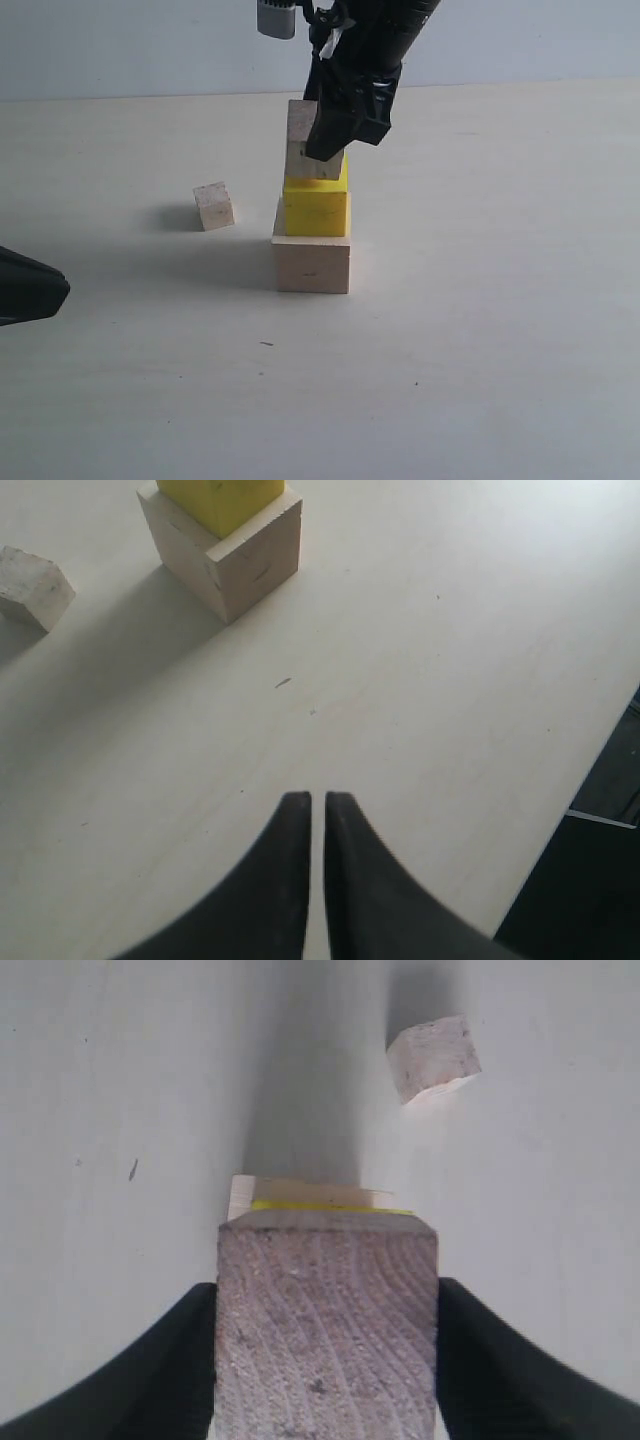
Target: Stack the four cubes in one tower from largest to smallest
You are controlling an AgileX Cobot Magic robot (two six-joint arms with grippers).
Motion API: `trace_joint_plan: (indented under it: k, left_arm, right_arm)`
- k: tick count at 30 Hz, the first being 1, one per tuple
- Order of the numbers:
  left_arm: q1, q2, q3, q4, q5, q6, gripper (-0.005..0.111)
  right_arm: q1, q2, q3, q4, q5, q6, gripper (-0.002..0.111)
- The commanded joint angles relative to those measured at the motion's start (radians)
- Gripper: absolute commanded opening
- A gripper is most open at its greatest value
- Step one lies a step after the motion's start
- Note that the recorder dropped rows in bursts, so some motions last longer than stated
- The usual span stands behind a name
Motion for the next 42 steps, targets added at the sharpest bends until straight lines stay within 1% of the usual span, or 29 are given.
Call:
trace_joint_plan:
  k: [1,7,27,33,42]
  left_arm:
    - [0.000,-0.007,-0.006,-0.008,0.003,0.000,0.008]
    - [0.000,-0.007,-0.006,-0.008,0.003,0.000,0.008]
    - [0.000,-0.007,-0.006,-0.008,0.003,0.000,0.008]
    - [0.000,-0.007,-0.006,-0.008,0.003,0.000,0.008]
    - [0.000,-0.007,-0.006,-0.008,0.003,0.000,0.008]
  right_arm:
    - [-0.004,0.000,0.001,0.012,-0.014,0.000,0.001]
    - [-0.004,0.000,0.001,0.010,-0.014,0.000,0.007]
    - [-0.004,0.002,0.001,0.011,-0.016,0.002,0.007]
    - [-0.004,0.004,0.048,-0.010,-0.037,-0.001,0.007]
    - [-0.004,-0.002,0.048,-0.003,-0.051,-0.001,0.007]
